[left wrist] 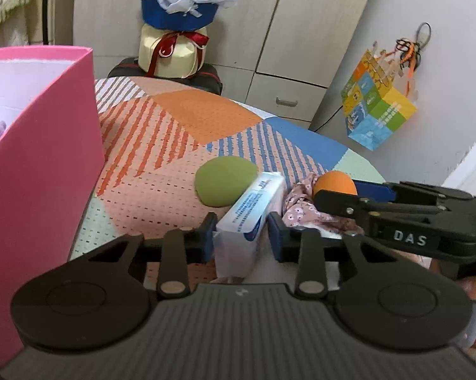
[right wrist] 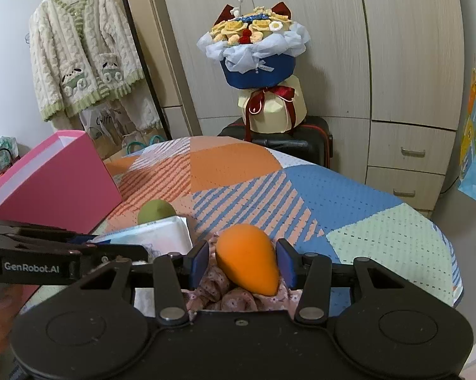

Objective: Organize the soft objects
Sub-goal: 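Grasp the white tissue pack with the left gripper while the right gripper grasps the orange sponge, then carry the tissue pack and orange sponge over the pink box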

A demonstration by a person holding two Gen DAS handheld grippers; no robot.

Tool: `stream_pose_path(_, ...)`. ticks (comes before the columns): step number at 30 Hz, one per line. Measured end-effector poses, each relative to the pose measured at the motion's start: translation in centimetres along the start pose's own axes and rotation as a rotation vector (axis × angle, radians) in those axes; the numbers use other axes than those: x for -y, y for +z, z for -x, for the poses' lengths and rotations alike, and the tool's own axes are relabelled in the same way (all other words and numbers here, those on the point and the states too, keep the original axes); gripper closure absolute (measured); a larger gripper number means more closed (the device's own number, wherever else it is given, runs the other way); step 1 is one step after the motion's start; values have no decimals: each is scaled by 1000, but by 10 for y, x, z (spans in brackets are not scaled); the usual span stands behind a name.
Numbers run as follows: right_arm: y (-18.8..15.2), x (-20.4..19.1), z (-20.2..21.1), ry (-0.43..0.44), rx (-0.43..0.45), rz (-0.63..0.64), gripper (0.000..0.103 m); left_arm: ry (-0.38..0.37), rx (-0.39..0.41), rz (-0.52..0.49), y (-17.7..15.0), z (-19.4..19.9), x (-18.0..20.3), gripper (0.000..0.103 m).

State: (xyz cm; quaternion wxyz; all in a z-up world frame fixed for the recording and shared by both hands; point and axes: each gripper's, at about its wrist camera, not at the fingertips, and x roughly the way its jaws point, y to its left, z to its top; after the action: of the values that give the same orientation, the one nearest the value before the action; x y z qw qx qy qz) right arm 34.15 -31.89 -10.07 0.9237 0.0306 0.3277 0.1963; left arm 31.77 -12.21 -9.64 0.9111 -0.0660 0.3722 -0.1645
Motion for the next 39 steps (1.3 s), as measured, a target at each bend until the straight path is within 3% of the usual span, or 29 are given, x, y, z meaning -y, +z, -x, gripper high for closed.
stream_pose_path(3,-4,-5,-3,-14,-14,36,54,-8,-18,-23,-2,0,4,82)
stream_pose_path(13,-7,-7,-5,-40,-16,38,54,-12,-32,17,-3,-4,1,81)
stream_pose_path(19,-7,-15,8,-77,26,57,59,6,2,0,-7,7,7,85)
stream_pose_path(24,-7,-22,23,-100,54,72,59,32,71,-19,-10,25,12,85)
stream_pose_path(29,-11,-29,41,-220,124,91,59,9,110,-7,-13,46,9,85)
stream_pose_path(39,-25,-52,82,-257,106,65,59,-40,134,-25,-36,93,2,85)
